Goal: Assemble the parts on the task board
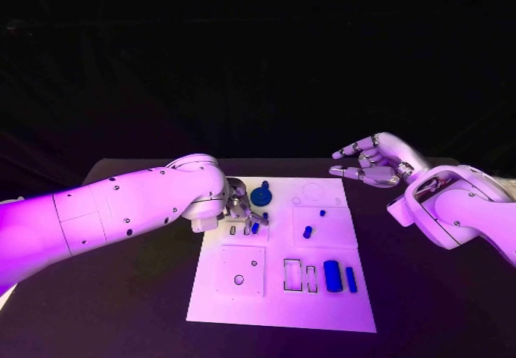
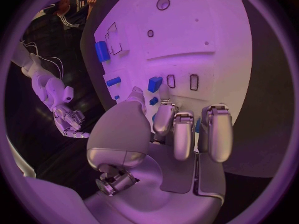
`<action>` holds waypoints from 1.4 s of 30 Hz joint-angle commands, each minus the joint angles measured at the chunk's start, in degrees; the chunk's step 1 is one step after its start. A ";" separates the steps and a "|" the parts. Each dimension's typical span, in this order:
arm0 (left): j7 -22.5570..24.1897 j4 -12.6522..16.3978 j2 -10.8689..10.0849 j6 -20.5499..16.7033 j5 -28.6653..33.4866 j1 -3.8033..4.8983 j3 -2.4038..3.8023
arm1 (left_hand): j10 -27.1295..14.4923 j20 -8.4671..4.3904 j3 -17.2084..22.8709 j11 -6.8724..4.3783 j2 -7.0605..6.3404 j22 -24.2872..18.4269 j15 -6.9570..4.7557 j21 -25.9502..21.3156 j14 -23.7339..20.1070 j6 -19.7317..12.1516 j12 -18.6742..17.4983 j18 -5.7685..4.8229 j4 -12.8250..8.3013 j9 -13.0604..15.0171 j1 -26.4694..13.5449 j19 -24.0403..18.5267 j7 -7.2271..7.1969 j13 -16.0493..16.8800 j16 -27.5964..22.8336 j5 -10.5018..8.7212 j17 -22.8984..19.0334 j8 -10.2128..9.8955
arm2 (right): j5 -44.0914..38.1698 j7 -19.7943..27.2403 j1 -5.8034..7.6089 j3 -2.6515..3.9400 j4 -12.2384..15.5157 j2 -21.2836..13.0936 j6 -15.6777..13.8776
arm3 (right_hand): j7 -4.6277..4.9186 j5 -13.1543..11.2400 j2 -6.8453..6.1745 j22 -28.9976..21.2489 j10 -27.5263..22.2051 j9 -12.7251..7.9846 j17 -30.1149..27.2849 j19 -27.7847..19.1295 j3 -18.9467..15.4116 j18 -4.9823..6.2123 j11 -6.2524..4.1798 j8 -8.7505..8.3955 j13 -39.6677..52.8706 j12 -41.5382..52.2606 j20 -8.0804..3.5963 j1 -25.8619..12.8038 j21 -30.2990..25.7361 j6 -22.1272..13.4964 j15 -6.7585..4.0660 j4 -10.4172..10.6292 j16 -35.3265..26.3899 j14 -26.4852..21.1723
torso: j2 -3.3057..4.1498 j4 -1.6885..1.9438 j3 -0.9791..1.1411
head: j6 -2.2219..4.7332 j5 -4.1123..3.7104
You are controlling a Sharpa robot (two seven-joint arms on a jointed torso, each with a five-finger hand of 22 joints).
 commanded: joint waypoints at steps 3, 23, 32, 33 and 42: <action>-6.79 -0.16 0.16 1.78 -0.57 0.06 0.00 | 0.45 -0.28 -0.63 -0.18 0.61 7.26 -0.41 0.32 6.04 -0.67 0.35 -0.61 -0.09 0.50 0.65 2.84 -0.06 0.12 0.17 -0.34 15.09 0.68 | -0.63 -0.25 0.00 -0.02 -0.05 0.05 0.78 | -0.24 0.23 -0.09 15.09 -0.28 0.06 12.49 6.00 -0.40 -0.38 0.06 0.17 7.21 -0.24 0.17 0.55 0.24 0.35 0.34 -0.03 -0.17 5.26 | -0.03 0.00 0.01 | -0.07 -0.03; -5.38 -0.71 0.91 3.18 -0.57 0.04 -0.16 | 0.40 -0.30 -1.07 -0.19 1.43 7.25 -0.42 0.30 6.04 -1.40 0.30 -0.59 -0.93 2.04 3.91 2.75 -0.07 0.21 0.17 -0.29 15.09 1.41 | -0.66 -0.46 -0.04 -0.08 -0.35 0.51 1.40 | -0.25 0.32 -0.06 15.09 -0.24 0.07 12.48 6.00 -0.54 -0.38 0.05 0.18 7.22 -0.19 0.16 0.43 0.24 0.39 0.33 0.12 -0.18 5.26 | 0.03 -0.01 0.00 | -0.13 -0.17; -5.25 -0.92 1.12 3.62 -0.57 0.03 -0.34 | 0.40 -0.29 -1.18 -0.19 1.36 7.27 -0.41 0.31 6.04 -1.43 0.30 -0.60 -0.91 2.10 3.92 2.75 -0.06 0.22 0.17 -0.30 15.09 1.43 | -0.68 -0.50 -0.07 -0.10 -0.44 0.67 1.65 | -0.25 0.32 -0.06 15.09 -0.24 0.07 12.48 6.00 -0.54 -0.38 0.05 0.18 7.22 -0.19 0.16 0.43 0.24 0.39 0.33 0.12 -0.18 5.26 | 0.02 0.00 0.01 | -0.21 -0.20; -5.25 -0.92 1.12 3.62 -0.57 0.03 -0.34 | 0.40 -0.29 -1.21 -0.18 1.34 7.27 -0.41 0.31 6.04 -1.44 0.30 -0.60 -0.90 2.11 3.91 2.75 -0.05 0.23 0.17 -0.31 15.09 1.43 | -0.68 -0.50 -0.07 -0.10 -0.44 0.67 1.65 | -0.25 0.32 -0.06 15.09 -0.24 0.07 12.48 6.00 -0.54 -0.38 0.05 0.18 7.22 -0.19 0.16 0.43 0.24 0.39 0.33 0.12 -0.18 5.26 | 0.03 0.01 0.01 | -0.24 -0.19; -4.89 -0.98 1.10 3.49 -0.57 0.03 -0.36 | 0.35 -0.29 0.00 -0.22 3.96 7.33 -0.43 0.32 6.04 -1.68 0.21 -0.60 -1.40 2.79 6.02 2.73 -0.09 0.21 0.17 -0.26 15.09 1.62 | -0.69 -0.54 -0.09 -0.11 -0.51 0.74 1.85 | -0.26 0.36 0.00 15.09 -0.21 0.08 12.50 6.00 -0.63 -0.38 0.05 0.18 7.23 -0.15 0.16 0.36 0.24 0.41 0.32 0.23 -0.17 5.26 | 0.05 0.01 0.03 | -0.33 -0.15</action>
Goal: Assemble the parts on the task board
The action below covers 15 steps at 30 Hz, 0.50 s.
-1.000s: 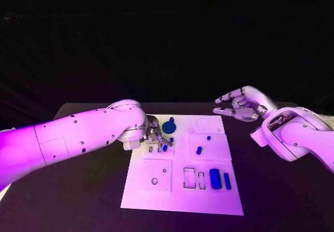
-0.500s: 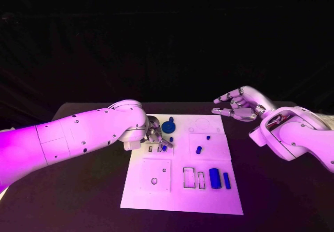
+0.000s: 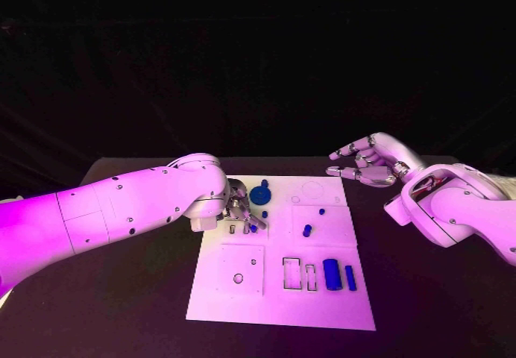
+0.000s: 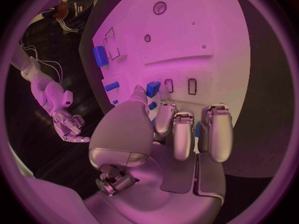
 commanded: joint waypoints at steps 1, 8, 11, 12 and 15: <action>-4.68 -0.01 0.23 0.94 -0.19 0.04 0.01 | 0.25 -0.30 1.07 -0.14 1.55 7.31 -0.45 0.31 6.04 -0.54 0.20 -0.59 -0.53 0.26 1.59 2.70 -0.12 -0.14 0.18 -0.25 15.05 0.21 | -0.60 -0.12 -0.04 -0.01 -0.03 0.08 0.94 | -0.07 0.36 0.00 15.06 -0.21 0.10 12.52 6.00 -0.33 -0.39 0.05 0.18 7.23 -0.15 0.16 0.36 0.24 0.22 0.32 -0.08 -0.17 5.26 | 0.01 0.00 0.01 | -0.04 0.03; -2.83 -0.12 0.33 -0.74 0.32 0.04 -0.01 | -0.19 -0.64 7.92 -0.49 5.48 7.15 -0.80 0.20 6.04 -2.17 -0.33 -0.54 -4.33 0.63 8.58 2.54 -0.42 -0.42 0.18 -0.16 15.05 -0.77 | -0.60 -0.33 -0.08 -0.07 -0.29 0.25 1.50 | -0.07 0.36 0.00 15.06 -0.21 0.10 12.52 6.00 -0.33 -0.39 0.05 0.18 7.23 -0.15 0.16 0.36 0.24 0.22 0.32 -0.08 -0.17 5.26 | 0.01 -0.02 0.03 | -0.06 -0.04; -2.20 -0.15 0.27 -1.45 0.85 0.04 -0.04 | -0.54 -0.74 12.09 -0.53 5.72 7.13 -0.88 0.17 6.04 -2.95 -0.74 -0.53 -6.06 0.58 11.15 2.50 -0.44 -0.65 0.18 -0.16 15.05 -1.44 | -0.60 -0.45 -0.13 -0.13 -0.46 0.35 1.81 | -0.07 0.36 0.00 15.06 -0.21 0.10 12.52 6.00 -0.33 -0.39 0.05 0.18 7.23 -0.15 0.16 0.36 0.24 0.22 0.32 -0.08 -0.17 5.26 | 0.01 0.01 0.02 | -0.11 -0.01; -1.95 -0.14 0.20 -1.74 1.11 0.04 -0.05 | -0.64 -0.76 13.76 -0.44 5.39 7.15 -0.83 0.17 6.04 -3.11 -0.85 -0.53 -6.44 0.60 11.55 2.49 -0.27 -0.69 0.18 -0.14 15.05 -1.62 | -0.60 -0.51 -0.17 -0.15 -0.56 0.42 1.97 | -0.07 0.36 0.00 15.06 -0.21 0.10 12.52 6.00 -0.33 -0.39 0.05 0.18 7.23 -0.15 0.16 0.36 0.24 0.22 0.32 -0.08 -0.17 5.26 | 0.02 0.01 0.03 | -0.17 0.02; -1.39 -0.03 -0.04 -2.48 1.61 0.03 -0.08 | -0.70 -0.39 22.48 -0.28 2.15 7.15 -0.41 0.13 6.04 -3.10 -1.14 -0.54 -6.68 1.10 10.13 2.44 0.20 -0.81 0.18 -0.08 15.05 -1.85 | -0.60 -0.66 -0.30 -0.23 -0.85 0.66 2.09 | -0.07 0.36 0.00 15.06 -0.21 0.10 12.52 6.00 -0.33 -0.39 0.05 0.18 7.23 -0.15 0.16 0.36 0.24 0.22 0.32 -0.08 -0.17 5.26 | 0.00 0.01 0.06 | -0.22 0.20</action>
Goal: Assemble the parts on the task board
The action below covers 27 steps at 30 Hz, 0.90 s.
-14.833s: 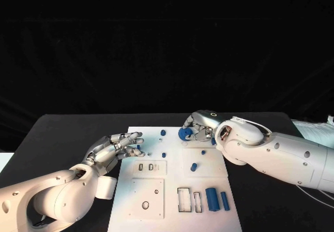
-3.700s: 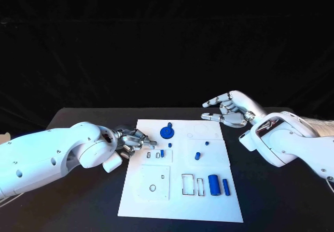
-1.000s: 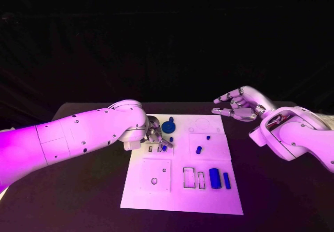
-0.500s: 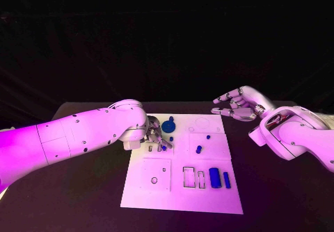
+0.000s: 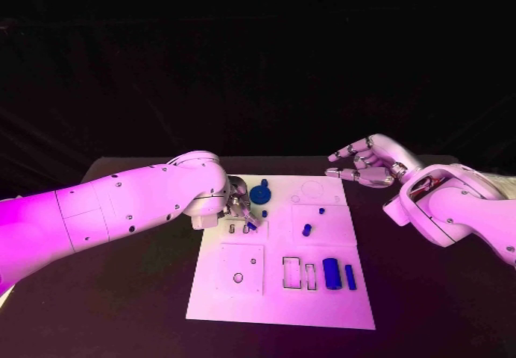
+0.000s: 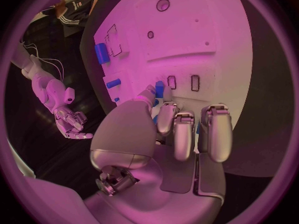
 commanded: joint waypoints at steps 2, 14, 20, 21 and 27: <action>-1.11 0.17 -0.35 -2.14 1.50 -0.26 -0.25 | -0.12 0.07 9.52 0.21 -0.12 7.25 0.35 0.16 6.05 0.58 0.03 -0.53 -0.15 1.31 1.30 2.45 0.11 -3.08 0.18 0.26 15.06 0.65 | -0.58 -0.49 -0.28 -0.10 -0.40 0.39 1.32 | -0.08 0.38 0.03 15.07 -0.21 0.05 12.47 6.00 -0.36 -0.38 0.04 0.18 7.21 -0.16 0.16 0.34 0.24 0.22 0.32 -0.04 -0.21 5.25 | -0.01 0.05 0.07 | -0.08 0.26; -0.83 2.68 -2.52 -6.82 3.12 -0.54 -0.27 | 0.44 0.16 25.45 0.22 -5.99 7.67 0.22 0.27 6.05 0.66 0.20 -0.61 -2.31 4.20 -6.29 2.58 -0.03 -2.84 0.18 -0.02 15.06 2.54 | -0.58 -0.80 -0.57 -0.25 -1.16 0.70 1.20 | -0.08 0.43 0.06 15.07 -0.23 0.05 12.40 6.00 -0.38 -0.38 0.04 0.17 7.19 -0.19 0.16 0.34 0.24 0.22 0.32 -0.02 -0.25 5.23 | -0.02 0.05 0.03 | 0.24 0.31; -0.45 4.73 -4.05 -10.22 2.89 -1.03 -0.31 | 0.64 0.09 27.23 0.16 -6.74 7.89 0.16 0.37 6.05 0.67 0.40 -0.65 -3.29 4.66 -6.96 2.68 -0.13 -2.63 0.18 -0.01 15.06 2.87 | -0.56 -0.73 -0.58 -0.27 -1.18 0.58 1.08 | -0.08 0.45 0.07 15.07 -0.24 0.05 12.38 6.00 -0.43 -0.38 0.04 0.17 7.17 -0.23 0.16 0.30 0.24 0.21 0.31 0.03 -0.26 5.23 | -0.07 0.21 0.04 | 0.19 0.42; -0.35 4.93 -4.18 -10.62 2.75 -1.10 -0.31 | 0.70 0.09 27.41 0.15 -6.84 7.94 0.15 0.39 6.05 0.67 0.46 -0.66 -3.40 4.71 -7.02 2.71 -0.14 -2.56 0.18 -0.01 15.06 2.90 | -0.55 -0.72 -0.58 -0.27 -1.18 0.57 1.08 | -0.08 0.46 0.08 15.07 -0.25 0.05 12.35 6.00 -0.47 -0.38 0.04 0.16 7.16 -0.24 0.15 0.26 0.24 0.21 0.31 0.07 -0.28 5.22 | -0.02 0.20 0.02 | 0.19 0.41; 0.31 6.67 -5.33 -13.51 0.93 -1.83 -0.32 | 0.96 0.03 28.47 0.07 -7.39 8.27 0.09 0.55 6.05 0.77 0.73 -0.73 -4.06 4.99 -7.39 2.87 -0.22 -2.29 0.18 -0.01 15.06 3.13 | -0.55 -0.65 -0.58 -0.29 -1.27 0.51 1.13 | -0.08 0.45 0.08 15.07 -0.25 0.06 12.39 6.00 -0.56 -0.38 0.05 0.16 7.15 -0.24 0.15 0.18 0.24 0.21 0.31 0.17 -0.26 5.23 | -0.10 0.31 0.09 | 0.23 0.43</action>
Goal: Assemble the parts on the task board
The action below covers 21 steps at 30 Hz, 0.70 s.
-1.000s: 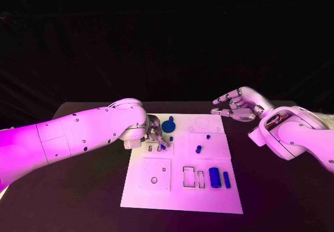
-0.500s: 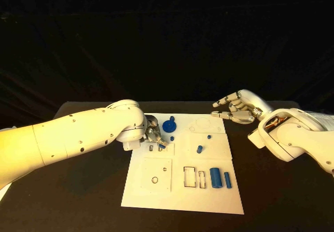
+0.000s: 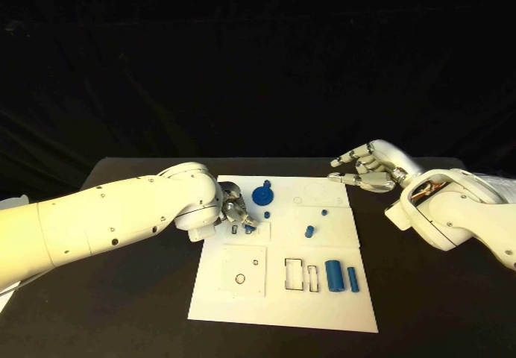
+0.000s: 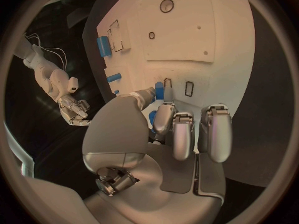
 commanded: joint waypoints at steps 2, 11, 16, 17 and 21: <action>0.33 1.16 -0.55 -4.17 -2.22 -0.43 0.01 | 0.61 0.02 7.60 0.01 -0.35 8.29 0.08 0.32 6.03 0.56 0.20 -0.73 -7.25 0.19 -0.39 2.88 -0.88 0.06 0.18 0.06 15.08 0.26 | -0.57 0.01 -0.04 -0.01 -0.02 -0.03 0.63 | -0.08 0.22 0.08 15.09 -0.25 0.07 12.35 6.00 -0.40 -0.38 0.05 0.16 7.14 -0.24 0.15 0.18 0.24 0.21 0.31 0.01 -0.26 5.23 | 0.00 0.07 0.03 | -0.03 0.04; -0.83 2.03 -0.82 -3.85 -5.26 -1.09 0.00 | 0.67 0.00 7.95 -0.02 -0.52 8.36 0.06 0.36 6.03 0.60 0.25 -0.75 -7.47 0.28 -0.51 2.92 -0.90 0.12 0.18 0.06 15.08 0.33 | -0.61 0.15 -0.04 -0.02 0.06 -0.06 0.77 | -0.08 0.21 0.07 15.09 -0.25 0.07 12.33 6.00 -0.46 -0.38 0.04 0.16 7.14 -0.25 0.15 0.13 0.24 0.21 0.31 0.06 -0.27 5.22 | 0.07 -0.02 0.02 | -0.24 0.28; -1.56 2.17 -0.75 -3.12 -6.64 -1.37 -0.02 | 0.71 -0.01 8.11 -0.03 -0.58 8.39 0.05 0.37 6.03 0.60 0.29 -0.75 -7.58 0.32 -0.56 2.94 -0.90 0.16 0.18 0.05 15.08 0.35 | -0.62 0.23 -0.05 -0.02 0.09 -0.08 0.83 | -0.08 0.21 0.07 15.09 -0.25 0.07 12.33 6.00 -0.46 -0.38 0.04 0.16 7.14 -0.25 0.15 0.13 0.24 0.21 0.31 0.06 -0.27 5.22 | 0.11 -0.07 0.04 | -0.35 0.43; -1.79 2.20 -0.77 -2.91 -6.89 -1.42 -0.02 | 0.70 -0.01 8.17 -0.03 -0.60 8.41 0.04 0.38 6.03 0.60 0.27 -0.76 -7.62 0.33 -0.57 2.95 -0.91 0.14 0.18 0.05 15.08 0.36 | -0.62 0.25 -0.05 -0.02 0.10 -0.08 0.84 | -0.08 0.21 0.07 15.09 -0.25 0.07 12.33 6.00 -0.46 -0.38 0.04 0.16 7.14 -0.25 0.15 0.13 0.24 0.21 0.31 0.06 -0.27 5.22 | 0.10 -0.07 0.04 | -0.40 0.40; -2.41 2.26 -0.84 -2.30 -7.26 -1.50 -0.03 | 0.71 -0.02 8.26 -0.04 -0.63 8.43 0.04 0.39 6.03 0.60 0.26 -0.76 -7.69 0.35 -0.59 2.96 -0.91 0.12 0.18 0.06 15.08 0.37 | -0.62 0.28 -0.05 -0.02 0.09 -0.09 0.87 | -0.08 0.19 0.05 15.09 -0.27 0.08 12.32 6.00 -0.56 -0.38 0.04 0.15 7.11 -0.29 0.15 0.08 0.24 0.21 0.31 0.12 -0.28 5.22 | 0.06 -0.07 0.04 | -0.49 0.40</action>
